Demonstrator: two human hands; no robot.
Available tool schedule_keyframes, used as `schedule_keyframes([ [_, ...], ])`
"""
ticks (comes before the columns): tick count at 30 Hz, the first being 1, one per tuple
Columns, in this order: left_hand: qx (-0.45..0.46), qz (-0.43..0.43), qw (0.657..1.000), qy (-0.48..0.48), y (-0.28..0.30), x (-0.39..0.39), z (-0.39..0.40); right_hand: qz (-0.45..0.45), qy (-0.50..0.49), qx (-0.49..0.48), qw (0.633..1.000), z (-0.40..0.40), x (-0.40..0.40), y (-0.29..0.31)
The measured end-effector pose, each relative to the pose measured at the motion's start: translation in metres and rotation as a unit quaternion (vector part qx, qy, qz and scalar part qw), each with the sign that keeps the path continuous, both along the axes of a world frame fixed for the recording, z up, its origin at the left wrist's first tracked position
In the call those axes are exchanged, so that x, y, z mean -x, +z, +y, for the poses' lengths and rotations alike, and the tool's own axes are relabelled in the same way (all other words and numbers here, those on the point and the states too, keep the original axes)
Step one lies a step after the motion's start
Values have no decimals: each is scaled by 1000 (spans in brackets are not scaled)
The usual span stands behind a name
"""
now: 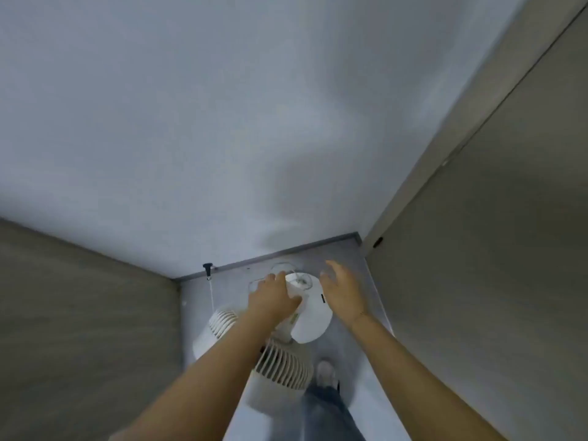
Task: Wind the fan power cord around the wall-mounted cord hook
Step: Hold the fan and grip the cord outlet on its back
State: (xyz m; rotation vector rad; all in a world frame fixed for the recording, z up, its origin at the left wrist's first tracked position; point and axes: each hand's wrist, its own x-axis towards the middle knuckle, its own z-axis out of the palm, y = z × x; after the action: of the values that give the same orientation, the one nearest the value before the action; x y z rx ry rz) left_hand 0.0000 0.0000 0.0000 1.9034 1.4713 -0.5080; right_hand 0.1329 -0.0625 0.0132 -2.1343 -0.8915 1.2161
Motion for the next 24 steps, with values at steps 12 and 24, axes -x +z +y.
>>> schedule_keyframes([
  [12, -9, 55, 995, 77, -34, -22, -7, 92, -69, 97, 989, -9, -4, -39],
  [24, -1, 16, 992, 128, -31, 23, -7, 243, -204, 206, 926, -15, 8, -63],
])
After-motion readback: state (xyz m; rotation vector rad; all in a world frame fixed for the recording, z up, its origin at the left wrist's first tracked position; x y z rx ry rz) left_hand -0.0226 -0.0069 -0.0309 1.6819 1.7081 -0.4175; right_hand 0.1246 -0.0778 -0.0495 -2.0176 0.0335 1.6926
